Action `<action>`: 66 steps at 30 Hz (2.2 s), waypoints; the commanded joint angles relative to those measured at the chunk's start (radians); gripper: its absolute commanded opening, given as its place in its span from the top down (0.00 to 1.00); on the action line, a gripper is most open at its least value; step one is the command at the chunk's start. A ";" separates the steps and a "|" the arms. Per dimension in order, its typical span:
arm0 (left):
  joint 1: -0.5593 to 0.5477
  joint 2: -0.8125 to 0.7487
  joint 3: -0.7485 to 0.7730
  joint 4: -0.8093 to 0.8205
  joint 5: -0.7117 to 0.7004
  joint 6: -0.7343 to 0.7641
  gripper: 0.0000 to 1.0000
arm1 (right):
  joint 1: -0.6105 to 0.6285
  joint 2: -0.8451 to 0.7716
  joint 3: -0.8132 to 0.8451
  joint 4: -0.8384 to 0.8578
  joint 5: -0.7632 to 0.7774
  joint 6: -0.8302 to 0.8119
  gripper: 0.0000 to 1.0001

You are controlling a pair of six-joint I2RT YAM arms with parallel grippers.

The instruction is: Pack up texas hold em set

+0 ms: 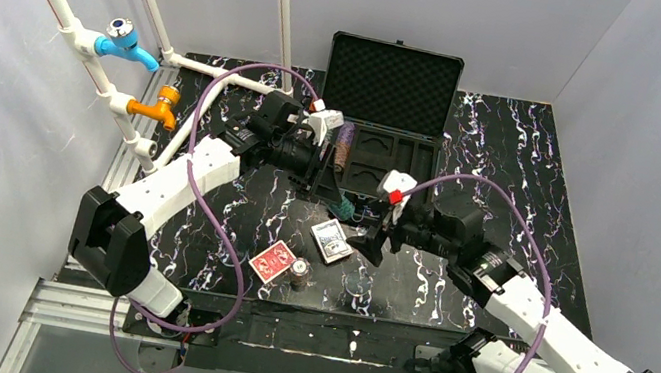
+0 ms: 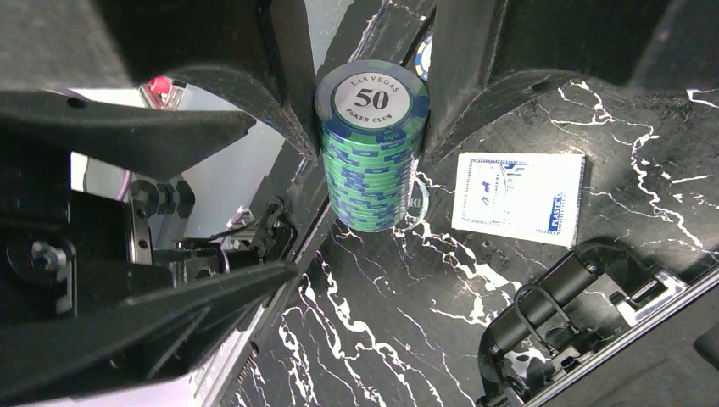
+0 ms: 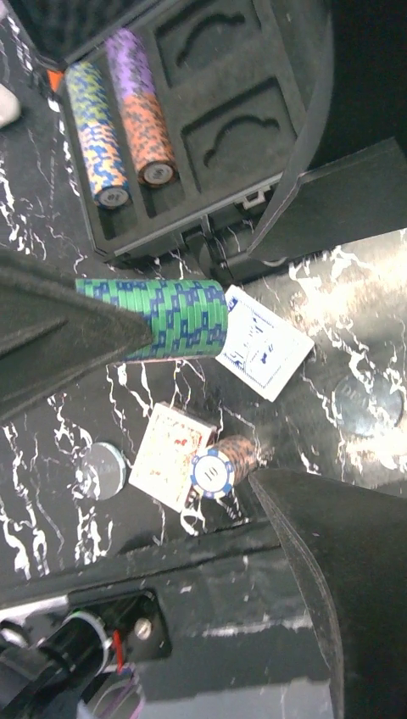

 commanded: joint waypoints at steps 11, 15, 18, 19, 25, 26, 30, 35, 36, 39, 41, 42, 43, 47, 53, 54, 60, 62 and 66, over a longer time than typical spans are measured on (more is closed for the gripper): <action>0.002 -0.034 -0.007 0.018 0.003 -0.027 1.00 | 0.161 0.023 -0.055 0.242 0.273 -0.226 0.00; 0.002 -0.033 -0.010 0.025 0.017 -0.030 1.00 | 0.164 0.064 -0.077 0.329 0.306 -0.220 0.02; 0.002 -0.034 -0.010 0.027 0.017 -0.030 1.00 | 0.166 0.100 -0.082 0.375 0.320 -0.210 0.07; 0.002 -0.034 -0.010 0.027 0.017 -0.030 1.00 | 0.166 0.109 -0.083 0.397 0.324 -0.210 0.08; 0.002 -0.028 -0.009 0.038 0.029 -0.048 1.00 | 0.171 0.146 -0.086 0.450 0.345 -0.201 0.15; 0.002 -0.027 -0.010 0.040 0.032 -0.051 1.00 | 0.171 0.154 -0.084 0.452 0.345 -0.201 0.16; 0.003 -0.026 -0.007 0.043 0.029 -0.058 1.00 | 0.174 0.179 -0.085 0.466 0.343 -0.200 0.21; 0.004 -0.026 -0.012 0.048 0.032 -0.060 1.00 | 0.179 0.205 -0.086 0.476 0.340 -0.199 0.25; 0.004 -0.025 -0.012 0.050 0.034 -0.061 1.00 | 0.180 0.208 -0.087 0.481 0.341 -0.197 0.26; 0.004 -0.018 -0.014 0.053 0.040 -0.065 1.00 | 0.181 0.219 -0.089 0.499 0.338 -0.194 0.29; 0.004 -0.021 -0.014 0.055 0.046 -0.067 1.00 | 0.183 0.230 -0.087 0.500 0.332 -0.192 0.30; 0.003 -0.023 -0.014 0.055 0.047 -0.067 1.00 | 0.184 0.238 -0.086 0.500 0.329 -0.193 0.30; 0.004 -0.025 -0.015 0.056 0.047 -0.067 1.00 | 0.185 0.243 -0.086 0.499 0.327 -0.192 0.31; 0.003 -0.027 -0.017 0.058 0.046 -0.067 1.00 | 0.197 0.256 -0.083 0.498 0.325 -0.192 0.40; 0.005 -0.017 -0.011 0.051 0.041 -0.064 1.00 | 0.230 0.240 -0.075 0.447 0.284 -0.200 0.83; 0.006 -0.017 -0.009 0.049 0.039 -0.064 1.00 | 0.234 0.232 -0.069 0.434 0.281 -0.200 0.89; 0.012 -0.022 -0.011 0.039 0.025 -0.051 0.94 | 0.241 0.200 -0.078 0.419 0.276 -0.192 0.99; 0.012 -0.021 -0.012 0.040 0.036 -0.045 0.82 | 0.241 0.194 -0.080 0.416 0.272 -0.188 0.99; 0.012 -0.031 -0.019 0.039 0.037 -0.029 0.31 | 0.243 0.186 -0.085 0.403 0.260 -0.183 0.99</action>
